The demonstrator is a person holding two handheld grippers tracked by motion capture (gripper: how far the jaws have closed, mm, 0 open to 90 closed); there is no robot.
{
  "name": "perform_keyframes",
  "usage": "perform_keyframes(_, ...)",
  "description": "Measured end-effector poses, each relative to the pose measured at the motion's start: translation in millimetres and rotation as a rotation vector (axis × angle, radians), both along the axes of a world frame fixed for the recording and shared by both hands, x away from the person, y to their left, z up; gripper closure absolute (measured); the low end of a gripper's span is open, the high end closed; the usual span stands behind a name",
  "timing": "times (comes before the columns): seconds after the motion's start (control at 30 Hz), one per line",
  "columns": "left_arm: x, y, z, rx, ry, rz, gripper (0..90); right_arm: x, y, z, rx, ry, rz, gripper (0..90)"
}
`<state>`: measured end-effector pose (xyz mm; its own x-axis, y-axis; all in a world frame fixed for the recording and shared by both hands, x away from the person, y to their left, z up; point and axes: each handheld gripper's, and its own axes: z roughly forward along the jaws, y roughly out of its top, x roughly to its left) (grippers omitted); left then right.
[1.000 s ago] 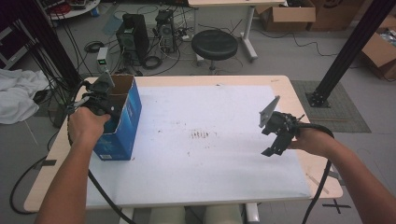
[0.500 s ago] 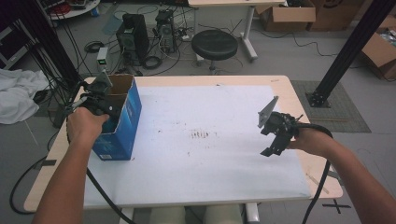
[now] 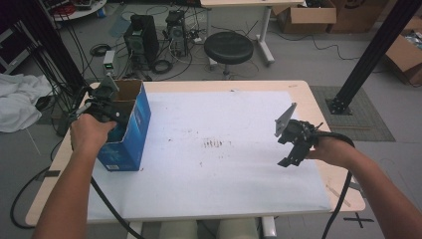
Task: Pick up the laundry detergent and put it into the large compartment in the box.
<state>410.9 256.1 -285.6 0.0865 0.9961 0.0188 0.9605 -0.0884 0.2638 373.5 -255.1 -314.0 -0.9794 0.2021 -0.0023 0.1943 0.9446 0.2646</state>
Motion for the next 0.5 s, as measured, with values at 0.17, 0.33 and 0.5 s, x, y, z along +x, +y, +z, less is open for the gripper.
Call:
perform_keyframes(0.17, -0.9, -0.7, 4.1, -0.001, -0.011, -0.003, 30.3, -1.0, 0.5, 0.9, 0.002, -0.004, 0.0, 18.6)
perform_keyframes(0.33, -2.3, 0.0, 10.1, 0.006, -0.036, 0.002, 29.2, -1.6, 0.3, 1.8, 0.002, -0.003, 0.003, 18.7)
perform_keyframes(0.5, -3.7, 3.1, 18.3, -0.004, -0.055, 0.005, 27.6, -2.2, 1.5, 1.9, 0.002, -0.004, 0.003, 18.7)
